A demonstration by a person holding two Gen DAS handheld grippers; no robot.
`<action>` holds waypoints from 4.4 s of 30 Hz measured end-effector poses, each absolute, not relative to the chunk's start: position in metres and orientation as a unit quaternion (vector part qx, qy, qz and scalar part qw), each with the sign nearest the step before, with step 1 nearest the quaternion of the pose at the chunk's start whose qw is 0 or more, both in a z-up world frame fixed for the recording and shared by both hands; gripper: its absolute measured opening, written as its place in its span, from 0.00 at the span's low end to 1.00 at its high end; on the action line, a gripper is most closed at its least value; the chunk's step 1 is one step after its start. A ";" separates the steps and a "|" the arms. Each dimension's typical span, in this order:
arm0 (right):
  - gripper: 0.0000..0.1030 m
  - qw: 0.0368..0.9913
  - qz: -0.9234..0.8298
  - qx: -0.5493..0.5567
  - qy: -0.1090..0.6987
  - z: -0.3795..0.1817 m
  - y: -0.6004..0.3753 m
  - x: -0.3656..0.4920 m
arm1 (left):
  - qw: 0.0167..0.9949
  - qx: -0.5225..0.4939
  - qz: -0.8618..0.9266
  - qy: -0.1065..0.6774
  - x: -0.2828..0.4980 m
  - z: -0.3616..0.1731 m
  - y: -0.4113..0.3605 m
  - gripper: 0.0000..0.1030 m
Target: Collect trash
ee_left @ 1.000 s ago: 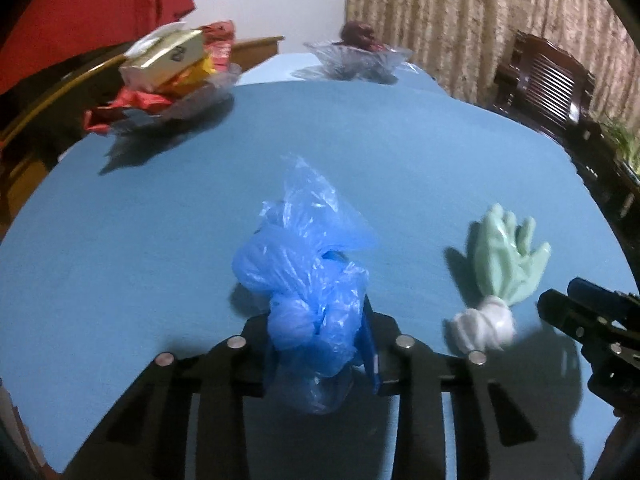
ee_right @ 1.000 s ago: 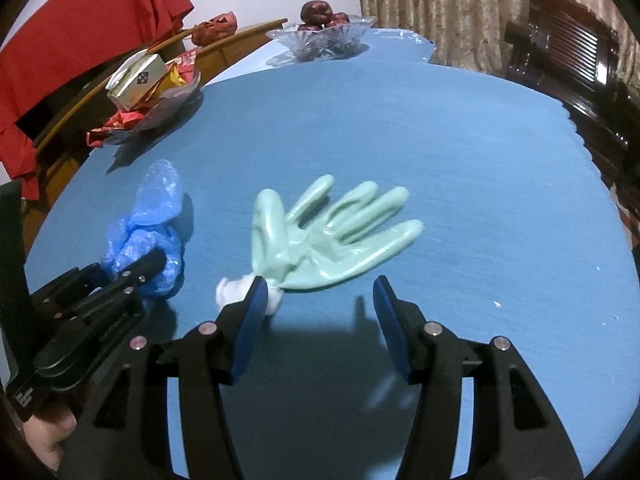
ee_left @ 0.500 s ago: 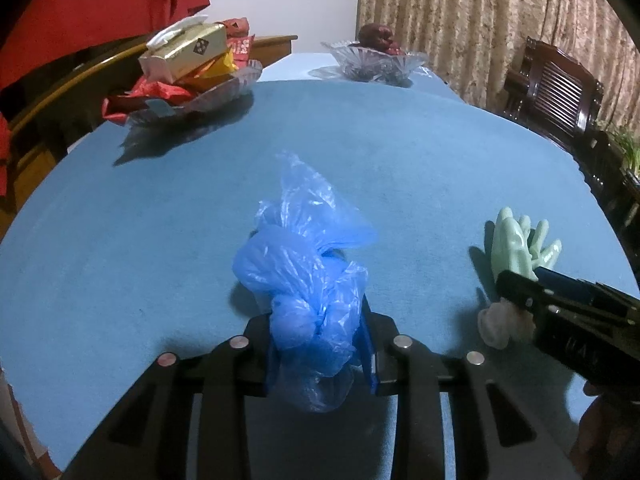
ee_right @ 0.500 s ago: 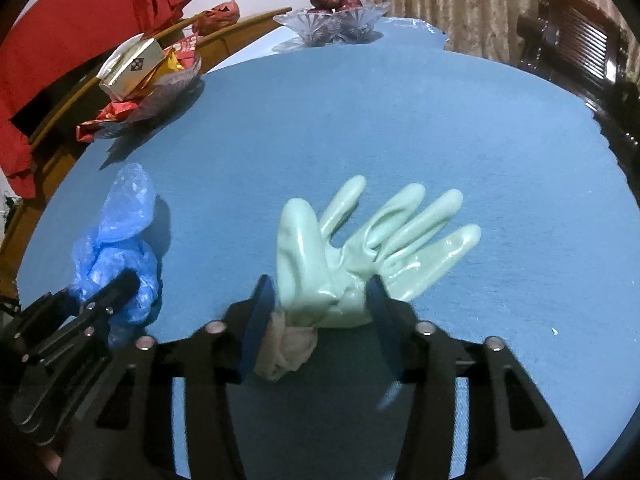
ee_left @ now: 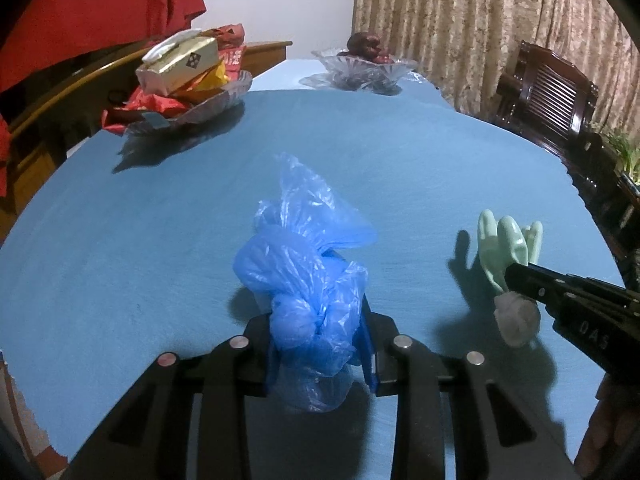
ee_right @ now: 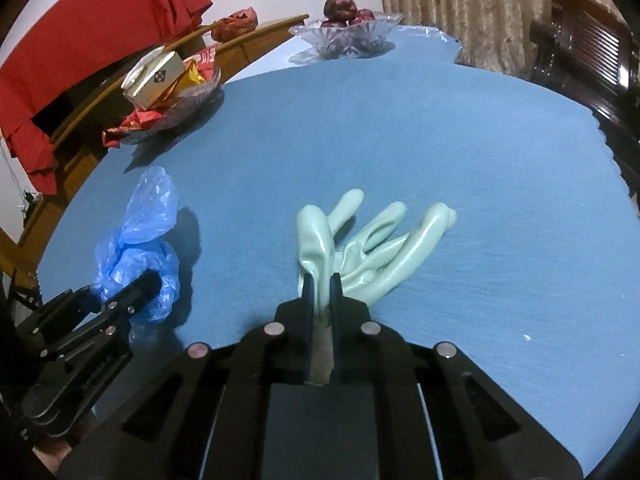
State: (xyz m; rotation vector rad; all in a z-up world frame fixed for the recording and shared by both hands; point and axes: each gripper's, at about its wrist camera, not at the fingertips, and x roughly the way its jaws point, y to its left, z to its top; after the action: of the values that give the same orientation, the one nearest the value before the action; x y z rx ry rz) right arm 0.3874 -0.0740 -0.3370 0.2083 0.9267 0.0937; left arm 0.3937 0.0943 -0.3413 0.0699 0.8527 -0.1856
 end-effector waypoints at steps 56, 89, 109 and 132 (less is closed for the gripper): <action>0.06 0.931 -0.060 0.078 0.352 -0.176 -0.354 0.154 | 0.924 0.035 -0.120 0.361 0.194 -0.185 -0.167 0.31; 0.07 0.903 -0.121 0.113 0.397 -0.261 -0.546 0.115 | 0.884 0.070 -0.192 0.420 0.153 -0.246 -0.391 0.32; 0.25 0.885 -0.139 0.138 0.423 -0.288 -0.561 0.100 | 0.876 0.096 -0.186 0.435 0.151 -0.270 -0.392 0.65; 0.51 0.889 -0.174 0.144 0.398 -0.221 -0.503 0.057 | 0.904 0.078 -0.179 0.380 0.130 -0.204 -0.305 0.86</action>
State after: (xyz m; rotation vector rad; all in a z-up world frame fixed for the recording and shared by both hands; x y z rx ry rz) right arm 0.0567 -0.5034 -0.2207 0.2984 0.8259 -0.3623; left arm 0.1304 -0.3046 -0.2037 0.1619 0.7844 -0.3697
